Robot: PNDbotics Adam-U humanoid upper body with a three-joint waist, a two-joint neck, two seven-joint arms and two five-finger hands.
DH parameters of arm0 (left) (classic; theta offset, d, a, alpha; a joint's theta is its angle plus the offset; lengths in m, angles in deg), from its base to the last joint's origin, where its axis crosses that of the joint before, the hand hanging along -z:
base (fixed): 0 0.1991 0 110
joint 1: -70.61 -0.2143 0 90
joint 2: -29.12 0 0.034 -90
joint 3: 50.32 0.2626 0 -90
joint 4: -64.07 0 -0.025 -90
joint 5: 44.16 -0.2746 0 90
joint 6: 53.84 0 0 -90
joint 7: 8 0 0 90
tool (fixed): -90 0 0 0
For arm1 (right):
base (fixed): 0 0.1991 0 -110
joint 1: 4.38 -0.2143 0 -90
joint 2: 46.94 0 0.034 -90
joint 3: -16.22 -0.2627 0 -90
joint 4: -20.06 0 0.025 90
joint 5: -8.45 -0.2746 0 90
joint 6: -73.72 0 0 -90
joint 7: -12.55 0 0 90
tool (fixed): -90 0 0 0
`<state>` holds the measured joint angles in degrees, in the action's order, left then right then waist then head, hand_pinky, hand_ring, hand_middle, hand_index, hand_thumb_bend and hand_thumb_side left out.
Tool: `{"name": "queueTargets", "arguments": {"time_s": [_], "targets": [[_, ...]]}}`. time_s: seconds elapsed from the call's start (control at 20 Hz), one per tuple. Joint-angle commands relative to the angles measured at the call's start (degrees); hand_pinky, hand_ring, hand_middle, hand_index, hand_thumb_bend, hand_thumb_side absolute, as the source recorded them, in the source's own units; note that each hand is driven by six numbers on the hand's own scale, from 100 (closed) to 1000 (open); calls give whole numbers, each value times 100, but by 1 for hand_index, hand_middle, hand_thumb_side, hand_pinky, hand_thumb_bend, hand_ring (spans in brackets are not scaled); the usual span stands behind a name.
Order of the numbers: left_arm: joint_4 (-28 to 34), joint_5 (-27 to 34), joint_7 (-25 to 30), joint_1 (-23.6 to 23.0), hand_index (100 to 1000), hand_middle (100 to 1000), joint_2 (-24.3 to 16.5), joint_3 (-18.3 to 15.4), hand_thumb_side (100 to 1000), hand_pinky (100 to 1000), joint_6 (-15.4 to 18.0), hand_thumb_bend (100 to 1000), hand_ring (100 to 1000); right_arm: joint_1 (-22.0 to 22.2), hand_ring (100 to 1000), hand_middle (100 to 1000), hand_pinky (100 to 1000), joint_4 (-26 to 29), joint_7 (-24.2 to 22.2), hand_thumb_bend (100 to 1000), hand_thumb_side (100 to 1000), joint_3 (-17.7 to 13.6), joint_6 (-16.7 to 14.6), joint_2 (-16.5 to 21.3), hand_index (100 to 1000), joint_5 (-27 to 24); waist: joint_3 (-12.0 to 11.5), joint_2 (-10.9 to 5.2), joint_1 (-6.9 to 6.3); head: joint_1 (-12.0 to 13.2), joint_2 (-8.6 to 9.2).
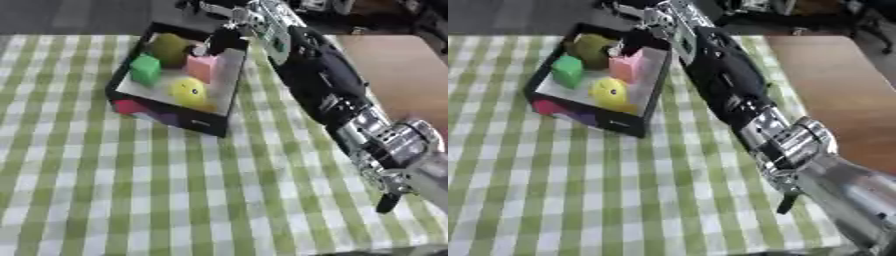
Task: Pick up objects on the table and place them in the box.
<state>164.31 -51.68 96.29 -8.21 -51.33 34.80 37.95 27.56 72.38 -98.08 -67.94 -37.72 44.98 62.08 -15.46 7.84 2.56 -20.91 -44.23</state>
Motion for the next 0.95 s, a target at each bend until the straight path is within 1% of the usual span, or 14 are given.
{"name": "queueTargets", "arguments": {"time_s": [0.05,0.15,0.25,0.3,0.45,0.55,0.6,0.65,0.7,0.75,0.8,0.85,0.95], "targets": [[58,-9,-21,27,916,624,-68,-40,1000,647,2,118,607,43,794,851,893,267,310,213,347,-37,-168,363,953,-130,59,-132,13,74,11],[59,-11,-30,7,915,624,-84,-54,1000,647,0,118,607,249,745,803,874,511,495,177,302,-117,-276,572,921,-283,148,-131,27,150,11],[60,-18,-59,-19,915,624,-103,-88,1000,647,-7,119,607,512,692,757,854,798,680,124,254,-323,-354,817,884,-455,265,-126,47,268,11],[62,-23,-80,-33,915,624,-114,-112,1000,647,-11,120,607,653,656,722,842,943,771,100,236,-454,-335,933,860,-544,336,-124,60,351,11],[77,-35,-150,-44,915,624,-121,-177,1000,647,-23,122,607,1100,591,640,810,1394,1049,100,231,-892,-142,1086,804,-820,524,-105,103,587,11],[87,-43,-208,-60,914,623,-129,-234,1000,646,-31,123,606,1403,561,600,793,1675,1236,100,243,-1194,36,1031,779,-1007,675,-77,116,866,11],[87,-44,-231,-72,913,621,-134,-242,1000,645,-33,123,605,1846,552,587,789,1892,1511,100,250,-1431,227,991,774,-1282,696,-89,128,939,11],[81,-37,-227,-86,912,620,-137,-210,1000,645,-31,123,604,2625,547,581,787,2379,2116,100,252,-1552,479,1006,771,-1933,655,-118,146,944,11],[71,-28,-226,-99,912,619,-138,-188,1000,643,-29,122,603,3270,545,581,786,2814,2635,100,266,-1551,708,1043,771,-2740,642,-136,151,987,11],[59,-19,-230,-108,911,618,-137,-176,1000,643,-28,122,602,3748,544,581,786,3157,2960,100,281,-1526,874,1086,771,-3515,644,-144,144,1042,11],[51,-4,-243,-114,909,615,-135,-169,1000,640,-22,121,600,4118,544,584,786,3422,3136,100,307,-1519,996,1092,772,-4131,660,-145,128,1105,11],[44,19,-267,-118,908,614,-132,-167,1000,639,-13,121,599,4384,544,585,784,3603,3201,100,321,-1537,1076,1042,773,-4556,681,-144,108,1159,11],[28,82,-343,-124,907,613,-118,-163,1000,638,4,120,598,4754,543,584,783,3829,3227,100,328,-1620,1167,848,772,-5110,727,-138,66,1250,11]]}}
